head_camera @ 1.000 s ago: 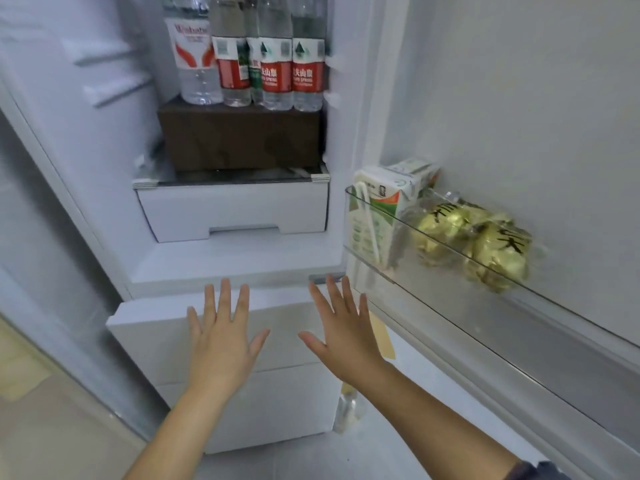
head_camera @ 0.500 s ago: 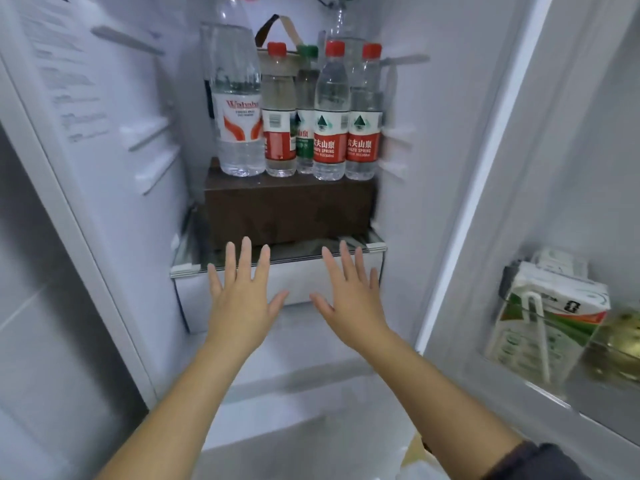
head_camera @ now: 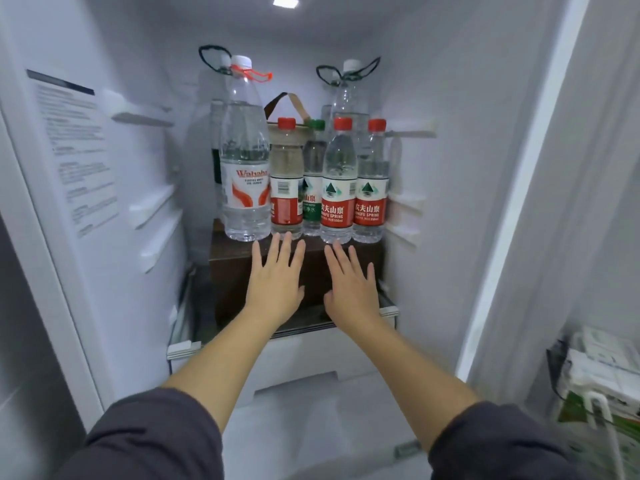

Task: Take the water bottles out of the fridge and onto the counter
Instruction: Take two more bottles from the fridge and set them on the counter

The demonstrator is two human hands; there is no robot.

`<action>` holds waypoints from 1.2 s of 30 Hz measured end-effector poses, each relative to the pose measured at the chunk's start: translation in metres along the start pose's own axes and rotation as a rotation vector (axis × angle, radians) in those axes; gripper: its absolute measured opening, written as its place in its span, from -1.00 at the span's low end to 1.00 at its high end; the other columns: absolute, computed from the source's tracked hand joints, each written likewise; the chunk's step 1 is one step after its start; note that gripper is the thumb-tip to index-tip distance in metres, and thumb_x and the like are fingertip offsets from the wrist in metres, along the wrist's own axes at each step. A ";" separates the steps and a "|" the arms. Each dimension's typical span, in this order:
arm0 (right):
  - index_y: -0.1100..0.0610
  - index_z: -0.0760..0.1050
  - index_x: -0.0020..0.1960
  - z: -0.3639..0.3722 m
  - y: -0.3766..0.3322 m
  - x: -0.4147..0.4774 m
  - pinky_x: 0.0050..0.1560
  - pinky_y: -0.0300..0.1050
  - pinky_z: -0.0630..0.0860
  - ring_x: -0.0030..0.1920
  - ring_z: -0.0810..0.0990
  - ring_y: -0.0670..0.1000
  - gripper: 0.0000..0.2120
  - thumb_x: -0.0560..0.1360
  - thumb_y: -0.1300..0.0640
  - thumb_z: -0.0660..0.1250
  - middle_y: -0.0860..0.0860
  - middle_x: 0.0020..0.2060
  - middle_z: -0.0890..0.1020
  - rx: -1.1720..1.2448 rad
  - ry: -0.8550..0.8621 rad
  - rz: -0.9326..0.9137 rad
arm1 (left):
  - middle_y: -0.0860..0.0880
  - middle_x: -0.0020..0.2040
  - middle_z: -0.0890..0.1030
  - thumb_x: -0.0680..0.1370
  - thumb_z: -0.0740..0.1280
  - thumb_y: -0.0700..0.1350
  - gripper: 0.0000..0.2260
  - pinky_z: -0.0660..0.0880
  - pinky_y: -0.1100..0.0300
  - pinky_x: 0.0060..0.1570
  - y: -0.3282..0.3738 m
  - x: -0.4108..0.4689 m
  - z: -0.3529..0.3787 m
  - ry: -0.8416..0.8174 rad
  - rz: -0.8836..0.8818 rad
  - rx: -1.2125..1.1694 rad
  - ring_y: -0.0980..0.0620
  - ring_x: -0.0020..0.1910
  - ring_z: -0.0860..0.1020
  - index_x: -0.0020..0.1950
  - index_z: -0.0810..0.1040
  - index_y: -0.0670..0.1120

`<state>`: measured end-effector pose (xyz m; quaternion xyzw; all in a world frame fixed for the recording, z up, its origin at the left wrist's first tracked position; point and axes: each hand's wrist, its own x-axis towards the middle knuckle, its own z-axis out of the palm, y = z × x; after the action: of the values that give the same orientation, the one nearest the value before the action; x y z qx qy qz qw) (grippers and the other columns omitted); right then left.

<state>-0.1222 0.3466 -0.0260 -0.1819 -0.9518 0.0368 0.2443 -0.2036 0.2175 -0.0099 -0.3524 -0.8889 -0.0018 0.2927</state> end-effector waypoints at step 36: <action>0.20 0.50 0.23 -0.064 0.019 0.090 0.17 0.12 0.56 0.17 0.60 0.14 -0.49 0.39 0.00 0.54 0.12 0.16 0.63 0.643 0.386 0.567 | -0.11 0.61 0.00 0.52 0.24 0.24 -0.20 -0.22 -0.25 0.47 0.002 0.002 0.004 -0.016 -0.010 -0.088 -0.14 0.59 -0.12 0.61 -0.05 -0.03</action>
<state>-0.1591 0.3962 0.0675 -0.3533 -0.7421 0.3604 0.4411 -0.2056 0.2207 -0.0120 -0.3606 -0.8920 -0.0393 0.2698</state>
